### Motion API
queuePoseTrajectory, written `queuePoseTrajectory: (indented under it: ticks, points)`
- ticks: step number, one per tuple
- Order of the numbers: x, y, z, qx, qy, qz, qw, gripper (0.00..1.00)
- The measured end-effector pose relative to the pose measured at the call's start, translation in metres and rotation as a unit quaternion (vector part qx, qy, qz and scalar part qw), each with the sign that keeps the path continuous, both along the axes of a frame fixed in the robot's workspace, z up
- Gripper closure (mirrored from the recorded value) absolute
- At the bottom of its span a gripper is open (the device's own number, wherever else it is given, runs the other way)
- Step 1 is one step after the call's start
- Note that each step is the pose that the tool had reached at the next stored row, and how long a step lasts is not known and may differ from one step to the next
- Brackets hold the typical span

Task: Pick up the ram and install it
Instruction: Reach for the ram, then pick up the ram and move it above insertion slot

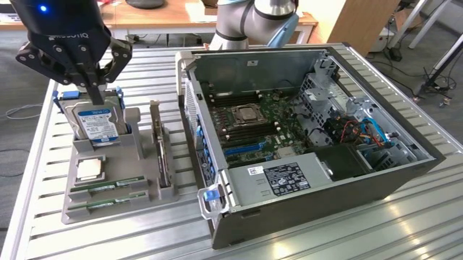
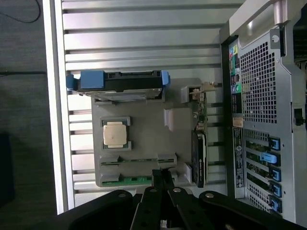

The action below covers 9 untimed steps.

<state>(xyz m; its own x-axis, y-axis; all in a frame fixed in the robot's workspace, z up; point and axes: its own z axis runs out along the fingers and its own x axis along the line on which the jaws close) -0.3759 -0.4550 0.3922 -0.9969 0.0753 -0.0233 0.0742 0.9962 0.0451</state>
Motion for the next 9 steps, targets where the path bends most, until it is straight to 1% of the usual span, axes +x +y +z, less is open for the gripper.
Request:
queuePoseTrajectory:
  ticks: [5, 9]
  points:
    - [-0.0002, -0.0031, 0.0000, 0.0000, 0.0000, 0.000, 1.0000, 0.89]
    - [-0.0001, -0.0033, 0.0000, 0.0000, 0.0000, 0.000, 1.0000, 0.89]
